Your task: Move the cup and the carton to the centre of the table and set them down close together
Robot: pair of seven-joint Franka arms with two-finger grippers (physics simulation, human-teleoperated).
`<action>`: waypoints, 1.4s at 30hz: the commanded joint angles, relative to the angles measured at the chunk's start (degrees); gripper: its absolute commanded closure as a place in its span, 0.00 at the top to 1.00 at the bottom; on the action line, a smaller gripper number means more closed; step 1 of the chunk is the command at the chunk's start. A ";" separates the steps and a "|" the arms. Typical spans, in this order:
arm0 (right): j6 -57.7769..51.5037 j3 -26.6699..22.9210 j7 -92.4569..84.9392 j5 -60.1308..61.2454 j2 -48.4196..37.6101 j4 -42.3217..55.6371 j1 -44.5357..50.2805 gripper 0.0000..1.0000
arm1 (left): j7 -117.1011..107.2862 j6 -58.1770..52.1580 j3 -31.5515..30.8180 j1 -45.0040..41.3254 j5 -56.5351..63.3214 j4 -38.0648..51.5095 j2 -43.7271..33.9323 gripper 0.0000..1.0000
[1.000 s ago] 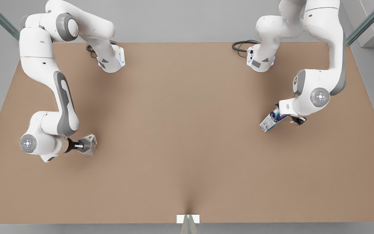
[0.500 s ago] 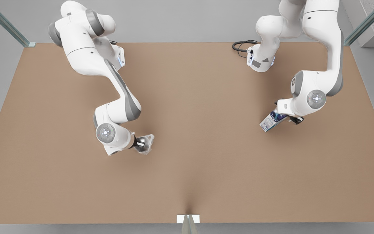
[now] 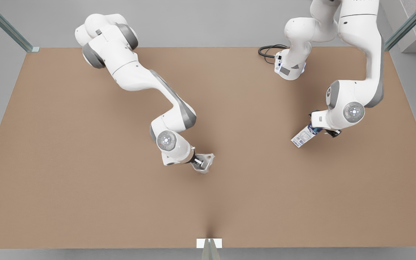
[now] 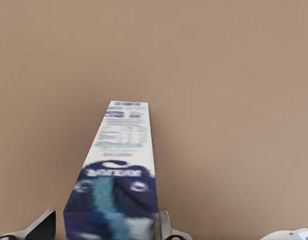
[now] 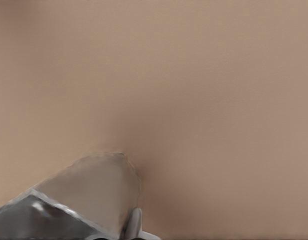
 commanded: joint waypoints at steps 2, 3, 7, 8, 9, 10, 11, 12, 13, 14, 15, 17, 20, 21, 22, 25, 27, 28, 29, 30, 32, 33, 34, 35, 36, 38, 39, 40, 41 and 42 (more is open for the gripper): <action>1.13 0.00 -0.05 -0.14 1.41 2.11 0.17 0.21 | -0.09 0.00 0.00 -0.85 0.02 0.00 0.54 0.91; 1.13 -1.22 -0.13 -0.14 3.34 4.84 0.69 0.21 | -0.97 0.00 0.00 -0.93 0.02 -0.53 0.80 0.85; 1.22 -3.60 -0.31 -0.49 8.70 10.38 1.92 0.21 | -1.41 -0.09 0.00 -0.93 -0.07 -0.88 1.07 0.72; 1.22 -4.30 -0.31 -0.49 8.88 10.38 2.63 0.21 | -1.41 -0.09 0.00 -0.93 -0.07 -0.97 1.07 0.72; 1.22 -4.30 -0.22 -0.49 9.23 10.29 2.98 0.21 | -2.29 -0.17 0.00 -0.93 0.02 -0.97 1.15 0.72; 1.22 -4.30 -0.22 -0.49 9.67 10.20 3.15 0.21 | -2.29 -0.18 0.09 -0.93 0.02 -0.97 1.24 0.69; 1.22 -4.30 -0.22 -0.49 10.02 10.20 3.15 0.21 | -2.29 -0.18 0.09 -0.93 0.02 -0.97 1.24 0.64; 1.31 -4.30 -0.31 -0.49 10.38 10.11 3.33 0.21 | -2.29 -0.18 0.00 -0.93 0.02 -0.97 1.59 0.63; 1.31 -4.30 -0.31 -0.58 10.64 10.11 3.42 0.21 | -2.29 -0.18 0.00 -0.93 0.02 -0.97 1.59 0.63; 1.39 -4.30 -0.40 -0.49 10.90 10.11 3.42 0.21 | -3.16 -0.18 0.00 -0.93 0.02 -0.97 1.59 0.63; 1.66 -4.30 -0.49 -0.58 11.08 10.11 3.42 0.21 | -3.43 -0.26 0.00 -0.93 0.02 -0.97 1.59 0.63; 1.66 -4.30 -0.40 -0.58 11.34 9.94 3.51 0.21 | -4.31 -0.44 0.00 -0.94 0.02 -0.97 1.86 0.62; 1.66 -4.30 -0.31 -0.67 11.43 9.85 3.51 0.83 | -9.05 -0.88 0.00 -1.02 -0.59 -0.79 1.77 0.62; 1.66 -4.30 -0.31 -0.84 11.43 9.85 3.59 0.97 | -11.69 -0.88 0.00 -1.11 -1.21 -0.70 1.68 0.62; 1.66 -4.30 -0.40 -0.84 11.43 9.85 3.59 1.00 | -12.83 -0.88 0.00 -1.02 -4.02 -0.61 1.68 0.63; 1.66 -4.30 -0.57 -0.84 11.43 9.85 3.59 1.00 | -15.56 -0.79 0.00 -1.11 -7.27 -0.53 1.86 0.62; 1.66 -4.30 -0.57 -0.84 11.43 9.85 3.51 1.00 | -18.01 -0.70 0.00 -1.02 -8.94 0.26 1.86 0.63; 1.66 -4.30 -0.57 -0.84 11.43 9.85 3.51 1.00 | -21.79 -0.70 -0.17 -1.11 -8.94 0.79 1.86 0.63; 1.66 -4.30 -0.57 -0.84 11.43 9.85 3.51 1.00 | -22.94 -0.70 -0.26 -1.11 -8.94 1.14 1.86 0.63; 1.66 -4.30 -0.57 -0.76 11.43 9.94 3.51 1.00 | -24.17 -0.79 -0.26 -1.11 -8.86 1.93 1.86 0.63; 1.66 -4.30 -0.57 -0.75 11.43 9.94 3.51 1.00 | -34.62 -0.79 -2.37 -1.29 -8.86 3.34 1.77 0.63; 1.66 -4.30 -0.57 -0.75 11.43 9.94 3.51 1.00 | -44.54 -0.88 -3.78 -1.37 -8.94 4.92 1.59 0.63; 1.66 -4.30 -0.66 -0.75 11.43 9.94 3.51 1.00 | -55.88 -0.88 -5.44 -1.64 -10.08 6.59 1.51 0.63; 1.57 -4.21 -0.57 -0.58 11.34 10.11 3.51 1.00 | -65.81 -1.32 -7.12 -1.64 -10.97 7.91 1.51 0.63; 1.22 -4.21 -0.49 -0.49 11.08 10.29 3.51 1.00 | -77.77 -2.55 -9.58 -1.64 -11.93 10.28 1.68 0.63; -0.10 -4.04 -0.49 -0.32 10.64 10.38 3.51 1.00 | -94.21 -2.55 -15.29 -1.64 -12.99 12.66 2.38 0.63; -2.38 -3.86 -0.49 -0.32 10.46 10.55 3.51 1.00 | -100.45 -2.55 -17.93 -1.64 -13.07 14.06 3.35 0.63; -4.49 -3.86 -0.49 -0.23 9.67 10.73 3.42 1.00 | -106.34 -2.55 -20.21 -1.64 -13.07 15.82 5.11 0.63; -7.83 -3.86 -0.31 1.52 9.32 13.80 3.42 1.00 | -112.40 -2.55 -22.58 -1.64 -13.07 18.01 6.95 0.63; -10.73 -3.95 -0.31 3.82 7.48 14.42 3.07 1.00 | -121.11 -2.55 -25.92 -1.64 -12.90 21.18 9.59 0.63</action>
